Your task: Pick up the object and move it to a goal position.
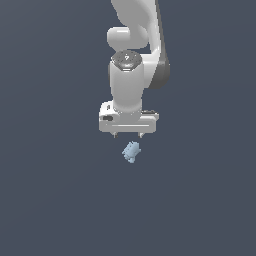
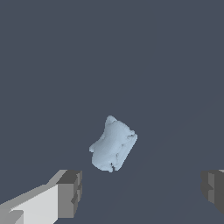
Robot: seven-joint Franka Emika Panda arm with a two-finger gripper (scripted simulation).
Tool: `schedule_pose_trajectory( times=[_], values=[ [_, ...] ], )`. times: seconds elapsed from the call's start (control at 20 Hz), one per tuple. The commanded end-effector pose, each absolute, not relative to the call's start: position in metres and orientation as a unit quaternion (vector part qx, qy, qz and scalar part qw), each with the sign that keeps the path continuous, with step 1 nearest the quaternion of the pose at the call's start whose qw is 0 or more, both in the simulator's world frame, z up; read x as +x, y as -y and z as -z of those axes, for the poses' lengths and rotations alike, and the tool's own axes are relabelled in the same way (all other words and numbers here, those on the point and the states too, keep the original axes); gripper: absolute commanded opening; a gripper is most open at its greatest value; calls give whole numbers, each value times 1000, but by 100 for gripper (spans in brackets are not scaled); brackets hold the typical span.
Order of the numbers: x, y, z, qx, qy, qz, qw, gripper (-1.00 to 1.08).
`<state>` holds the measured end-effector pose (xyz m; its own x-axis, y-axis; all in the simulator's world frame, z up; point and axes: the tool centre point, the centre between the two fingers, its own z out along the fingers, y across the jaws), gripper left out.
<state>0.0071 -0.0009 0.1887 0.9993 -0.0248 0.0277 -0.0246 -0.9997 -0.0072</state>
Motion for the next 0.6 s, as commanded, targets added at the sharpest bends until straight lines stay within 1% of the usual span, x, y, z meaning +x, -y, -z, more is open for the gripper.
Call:
schedule_pose_trajectory(
  times=[0.0,0.55],
  values=[
    [7,1,-189,-1000,-12,14,3,100],
    [10,-10,-193,-1000,21,12,-2,100]
  ],
)
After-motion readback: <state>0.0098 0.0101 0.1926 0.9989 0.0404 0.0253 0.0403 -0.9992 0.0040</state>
